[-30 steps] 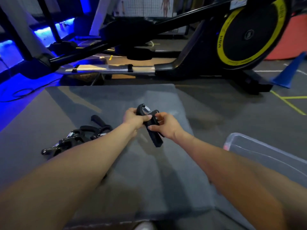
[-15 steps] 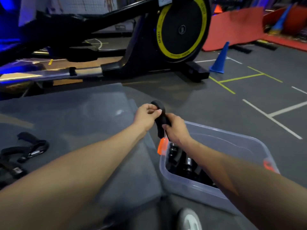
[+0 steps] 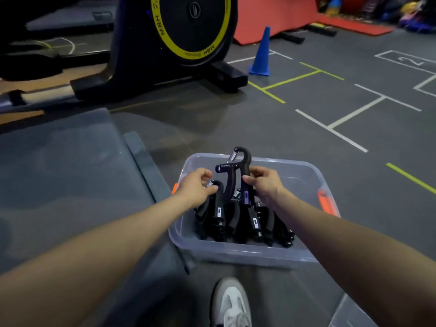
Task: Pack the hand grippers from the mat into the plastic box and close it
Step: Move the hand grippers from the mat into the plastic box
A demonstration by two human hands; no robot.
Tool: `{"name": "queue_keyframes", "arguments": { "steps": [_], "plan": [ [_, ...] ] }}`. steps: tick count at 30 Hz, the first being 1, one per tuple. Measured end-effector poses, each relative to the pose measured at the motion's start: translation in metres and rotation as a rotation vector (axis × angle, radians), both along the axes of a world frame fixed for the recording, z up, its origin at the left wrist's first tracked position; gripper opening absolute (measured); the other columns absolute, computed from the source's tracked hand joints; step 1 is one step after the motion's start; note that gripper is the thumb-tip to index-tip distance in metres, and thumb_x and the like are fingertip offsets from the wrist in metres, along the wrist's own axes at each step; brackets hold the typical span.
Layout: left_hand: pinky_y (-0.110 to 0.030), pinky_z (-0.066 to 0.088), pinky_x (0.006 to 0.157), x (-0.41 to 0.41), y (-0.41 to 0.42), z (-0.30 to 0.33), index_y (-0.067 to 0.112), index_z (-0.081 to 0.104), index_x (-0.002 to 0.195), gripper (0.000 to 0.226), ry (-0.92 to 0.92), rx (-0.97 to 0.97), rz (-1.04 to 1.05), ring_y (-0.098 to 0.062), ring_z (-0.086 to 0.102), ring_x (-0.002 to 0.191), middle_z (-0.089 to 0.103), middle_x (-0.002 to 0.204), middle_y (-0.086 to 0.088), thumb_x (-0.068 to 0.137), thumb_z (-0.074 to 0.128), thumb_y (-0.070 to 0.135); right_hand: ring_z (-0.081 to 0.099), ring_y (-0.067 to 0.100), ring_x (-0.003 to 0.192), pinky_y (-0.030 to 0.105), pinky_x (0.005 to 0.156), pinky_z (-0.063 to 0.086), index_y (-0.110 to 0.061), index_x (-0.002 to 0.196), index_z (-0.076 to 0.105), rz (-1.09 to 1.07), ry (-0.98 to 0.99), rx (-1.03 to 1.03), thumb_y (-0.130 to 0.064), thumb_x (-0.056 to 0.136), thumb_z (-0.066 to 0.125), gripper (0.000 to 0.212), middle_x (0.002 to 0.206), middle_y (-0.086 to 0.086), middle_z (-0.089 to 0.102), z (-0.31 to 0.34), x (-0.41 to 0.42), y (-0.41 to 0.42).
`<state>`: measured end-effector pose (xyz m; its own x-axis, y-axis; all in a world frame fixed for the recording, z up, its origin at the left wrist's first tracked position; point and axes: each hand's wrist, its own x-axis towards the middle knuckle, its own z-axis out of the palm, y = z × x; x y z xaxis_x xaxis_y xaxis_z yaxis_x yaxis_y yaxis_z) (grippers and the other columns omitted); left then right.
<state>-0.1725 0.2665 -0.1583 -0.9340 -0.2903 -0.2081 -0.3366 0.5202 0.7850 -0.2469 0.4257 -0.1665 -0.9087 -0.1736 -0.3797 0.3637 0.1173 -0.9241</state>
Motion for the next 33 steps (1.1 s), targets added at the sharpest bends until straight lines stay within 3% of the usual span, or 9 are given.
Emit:
{"name": "queue_keyframes", "arguments": {
  "steps": [3, 7, 12, 15, 19, 24, 29, 33],
  "plan": [
    [-0.019, 0.033, 0.105, -0.001, 0.006, -0.014, 0.013, 0.047, 0.133, 0.053, -0.109, -0.156, -0.131, -0.018, 0.05, 0.126, 0.052, 0.137, -0.003, 0.084, 0.066, 0.014, 0.058, 0.004, 0.034, 0.018, 0.037, 0.049, 0.01, 0.116, 0.056, -0.09, -0.098, 0.0, 0.014, 0.085, 0.053, 0.031, 0.07, 0.006, 0.057, -0.022, -0.002, 0.009],
    [-0.028, 0.031, 0.112, -0.006, 0.012, -0.035, 0.017, 0.032, 0.144, 0.068, -0.213, -0.344, -0.26, -0.023, 0.04, 0.135, 0.035, 0.149, -0.006, 0.085, 0.066, 0.022, 0.059, 0.011, 0.036, 0.019, 0.036, 0.05, 0.009, 0.115, 0.056, -0.168, -0.17, 0.062, 0.014, 0.083, 0.056, 0.032, 0.072, 0.012, 0.059, -0.049, -0.003, 0.013],
    [-0.028, 0.019, 0.119, -0.012, 0.014, -0.059, 0.018, 0.019, 0.149, 0.078, -0.242, -0.403, -0.374, -0.017, 0.021, 0.145, 0.015, 0.159, 0.0, 0.086, 0.064, 0.024, 0.059, 0.022, 0.063, 0.037, 0.072, 0.055, 0.004, 0.114, 0.059, -0.153, -0.191, 0.14, 0.009, 0.083, 0.06, 0.032, 0.076, 0.012, 0.061, -0.071, -0.014, 0.015],
    [-0.031, 0.018, 0.12, -0.014, 0.016, -0.072, 0.02, 0.015, 0.15, 0.08, -0.276, -0.396, -0.399, -0.015, 0.016, 0.147, 0.009, 0.16, 0.001, 0.087, 0.063, 0.024, 0.062, 0.027, 0.077, 0.041, 0.085, 0.055, 0.003, 0.113, 0.06, -0.15, -0.192, 0.184, 0.008, 0.083, 0.061, 0.03, 0.087, 0.015, 0.063, -0.077, -0.019, 0.018],
    [-0.033, 0.018, 0.12, -0.014, 0.018, -0.08, 0.021, 0.015, 0.15, 0.076, -0.293, -0.403, -0.413, -0.014, 0.011, 0.148, 0.006, 0.16, 0.002, 0.088, 0.061, 0.025, 0.062, 0.027, 0.07, 0.043, 0.084, 0.055, 0.0, 0.111, 0.062, -0.152, -0.213, 0.19, 0.008, 0.085, 0.059, 0.027, 0.086, 0.016, 0.063, -0.084, -0.02, 0.023],
    [-0.034, 0.017, 0.12, -0.015, 0.017, -0.083, 0.02, 0.016, 0.15, 0.075, -0.309, -0.417, -0.418, -0.017, 0.011, 0.148, 0.005, 0.16, 0.002, 0.09, 0.059, 0.025, 0.064, 0.027, 0.091, 0.044, 0.097, 0.051, -0.002, 0.115, 0.064, -0.107, -0.181, 0.268, 0.005, 0.086, 0.056, 0.031, 0.096, 0.014, 0.067, -0.099, -0.017, 0.022],
    [-0.033, 0.015, 0.121, -0.016, 0.016, -0.084, 0.02, 0.014, 0.15, 0.073, -0.325, -0.42, -0.426, -0.017, 0.009, 0.148, 0.005, 0.16, 0.001, 0.091, 0.057, 0.025, 0.066, 0.029, 0.098, 0.042, 0.097, 0.051, -0.004, 0.124, 0.06, -0.042, -0.172, 0.284, 0.011, 0.086, 0.051, 0.041, 0.113, 0.018, 0.068, -0.102, -0.012, 0.019],
    [-0.033, 0.015, 0.121, -0.017, 0.016, -0.083, 0.019, 0.014, 0.15, 0.074, -0.341, -0.412, -0.43, -0.017, 0.009, 0.148, 0.005, 0.16, 0.001, 0.091, 0.058, 0.025, 0.061, 0.024, 0.096, 0.038, 0.1, 0.049, -0.001, 0.124, 0.059, -0.027, -0.144, 0.288, 0.012, 0.087, 0.049, 0.04, 0.11, 0.015, 0.066, -0.09, -0.011, 0.017]
  ]
}}
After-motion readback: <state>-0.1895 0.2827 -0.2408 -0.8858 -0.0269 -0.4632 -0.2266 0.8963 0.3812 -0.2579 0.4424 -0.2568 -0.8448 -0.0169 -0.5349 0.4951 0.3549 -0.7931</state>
